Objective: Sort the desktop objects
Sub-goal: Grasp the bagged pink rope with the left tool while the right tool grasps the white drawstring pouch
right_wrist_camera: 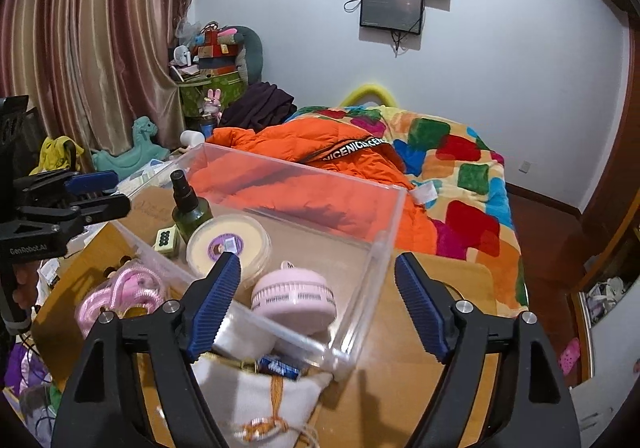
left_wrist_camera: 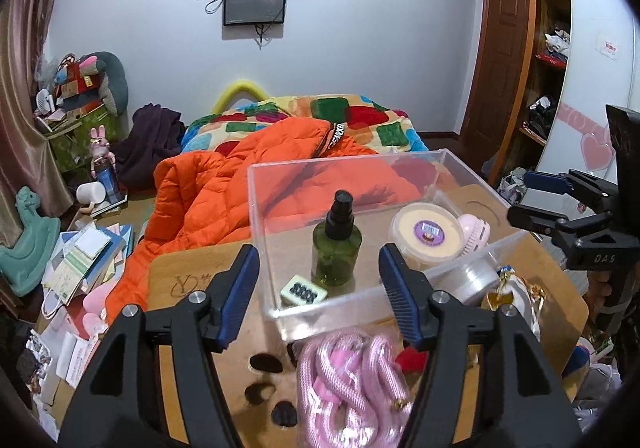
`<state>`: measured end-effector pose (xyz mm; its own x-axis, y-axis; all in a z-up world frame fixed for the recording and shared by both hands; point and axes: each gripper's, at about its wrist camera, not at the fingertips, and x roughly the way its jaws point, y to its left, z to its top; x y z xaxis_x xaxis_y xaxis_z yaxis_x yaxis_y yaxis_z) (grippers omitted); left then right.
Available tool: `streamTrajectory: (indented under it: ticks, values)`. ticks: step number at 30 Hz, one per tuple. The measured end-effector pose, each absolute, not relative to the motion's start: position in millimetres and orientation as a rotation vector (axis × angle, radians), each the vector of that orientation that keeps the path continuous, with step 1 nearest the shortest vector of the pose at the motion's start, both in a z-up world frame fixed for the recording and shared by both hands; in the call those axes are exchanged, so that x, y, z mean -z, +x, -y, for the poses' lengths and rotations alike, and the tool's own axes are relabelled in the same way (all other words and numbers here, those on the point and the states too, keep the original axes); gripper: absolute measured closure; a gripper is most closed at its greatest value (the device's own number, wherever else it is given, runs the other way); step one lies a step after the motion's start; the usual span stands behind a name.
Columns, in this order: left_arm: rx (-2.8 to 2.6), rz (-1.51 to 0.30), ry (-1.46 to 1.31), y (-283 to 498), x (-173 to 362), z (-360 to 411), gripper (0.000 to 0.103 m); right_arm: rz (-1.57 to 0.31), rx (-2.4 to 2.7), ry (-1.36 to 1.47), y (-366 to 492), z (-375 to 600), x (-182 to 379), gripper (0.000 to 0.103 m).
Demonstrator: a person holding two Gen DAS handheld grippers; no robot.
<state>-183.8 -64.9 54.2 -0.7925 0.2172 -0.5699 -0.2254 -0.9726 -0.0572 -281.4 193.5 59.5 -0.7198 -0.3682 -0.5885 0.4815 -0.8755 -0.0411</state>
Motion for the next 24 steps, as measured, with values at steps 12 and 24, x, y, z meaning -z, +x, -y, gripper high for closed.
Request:
streamTrajectory:
  ticks: [12,24]
  values:
    - [-2.754,0.046,-0.971,-157,-33,78,0.033,-0.173,2.546,0.859,-258,-214,-49,0.021]
    - [-2.681,0.143,-1.071,-134,-6,72,0.03,-0.073,2.503,0.95,-236,-230,-21,0.02]
